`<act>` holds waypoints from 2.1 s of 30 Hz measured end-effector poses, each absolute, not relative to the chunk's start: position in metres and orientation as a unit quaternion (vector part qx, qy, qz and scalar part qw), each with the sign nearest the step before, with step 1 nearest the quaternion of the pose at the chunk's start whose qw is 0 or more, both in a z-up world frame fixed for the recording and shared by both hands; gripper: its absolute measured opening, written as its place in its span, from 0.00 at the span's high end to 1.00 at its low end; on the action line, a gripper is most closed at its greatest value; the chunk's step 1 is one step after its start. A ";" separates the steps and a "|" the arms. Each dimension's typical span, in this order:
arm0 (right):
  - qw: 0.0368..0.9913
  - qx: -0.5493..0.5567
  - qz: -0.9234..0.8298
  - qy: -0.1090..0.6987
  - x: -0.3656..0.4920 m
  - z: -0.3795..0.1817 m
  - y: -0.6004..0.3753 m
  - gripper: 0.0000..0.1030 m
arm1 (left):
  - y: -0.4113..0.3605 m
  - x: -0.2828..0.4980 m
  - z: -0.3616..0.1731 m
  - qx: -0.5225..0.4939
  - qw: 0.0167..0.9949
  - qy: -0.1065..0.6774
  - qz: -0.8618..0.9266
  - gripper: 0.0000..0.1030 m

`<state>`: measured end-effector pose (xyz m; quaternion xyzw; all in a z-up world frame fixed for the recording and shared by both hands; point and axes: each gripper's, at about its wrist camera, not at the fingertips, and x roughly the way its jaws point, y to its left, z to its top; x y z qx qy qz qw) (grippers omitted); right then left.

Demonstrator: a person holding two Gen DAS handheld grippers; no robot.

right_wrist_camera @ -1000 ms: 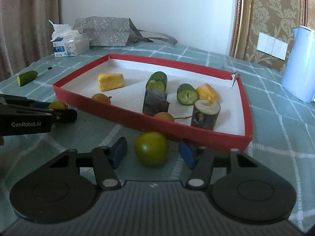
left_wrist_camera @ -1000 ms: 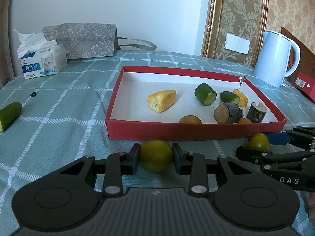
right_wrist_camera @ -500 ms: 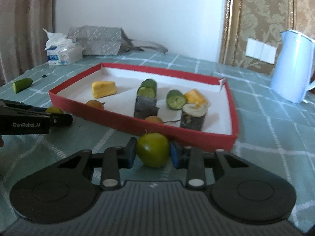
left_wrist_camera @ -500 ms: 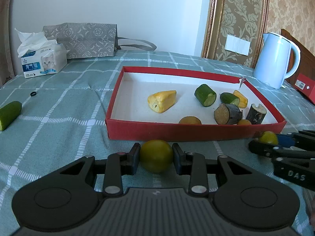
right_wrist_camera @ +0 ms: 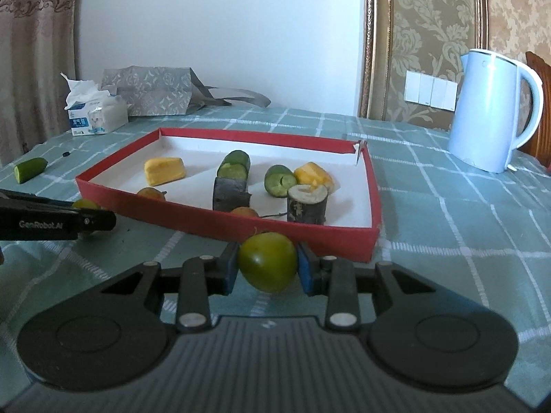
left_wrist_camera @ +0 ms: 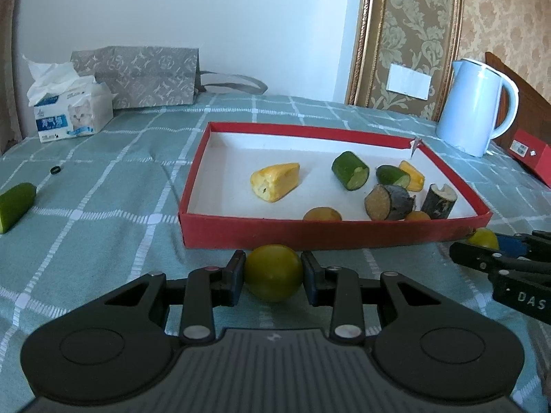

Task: Organize fruits
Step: 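Grasp another green lime with the right tool while the left tool holds its lime, then carry the lime into the tray and open the left tool while the right tool holds its lime, then lower the green lime into the tray and open the right tool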

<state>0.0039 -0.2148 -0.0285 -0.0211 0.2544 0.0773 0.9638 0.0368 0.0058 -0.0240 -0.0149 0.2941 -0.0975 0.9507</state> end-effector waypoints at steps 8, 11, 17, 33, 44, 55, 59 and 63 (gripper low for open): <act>0.963 -0.015 0.077 0.259 0.005 -0.029 -0.215 0.68 | -0.007 0.042 0.004 0.004 0.958 0.263 -0.114 0.67; 0.962 -0.011 0.077 0.262 0.006 -0.030 -0.216 0.68 | -0.015 0.060 0.011 0.013 0.960 0.256 -0.108 0.67; 0.960 -0.009 0.078 0.268 0.009 -0.030 -0.216 0.68 | -0.030 0.101 0.006 0.025 0.958 0.267 -0.103 0.67; 0.954 0.005 0.081 0.287 0.018 -0.034 -0.220 0.68 | -0.037 0.126 -0.006 0.034 0.964 0.250 -0.084 0.29; 0.957 0.000 0.079 0.279 0.014 -0.034 -0.219 0.68 | -0.005 0.091 -0.004 -0.008 0.969 0.239 -0.057 0.26; 0.963 -0.008 0.072 0.261 0.006 -0.030 -0.218 0.68 | 0.029 0.048 -0.015 -0.042 0.963 0.262 -0.050 0.21; 0.966 0.003 0.070 0.250 0.000 -0.023 -0.222 0.68 | 0.033 0.045 -0.021 -0.039 0.959 0.275 -0.046 0.21; 0.970 -0.005 0.056 0.236 0.002 -0.011 -0.225 0.68 | 0.028 0.045 -0.026 -0.026 0.955 0.290 -0.057 0.21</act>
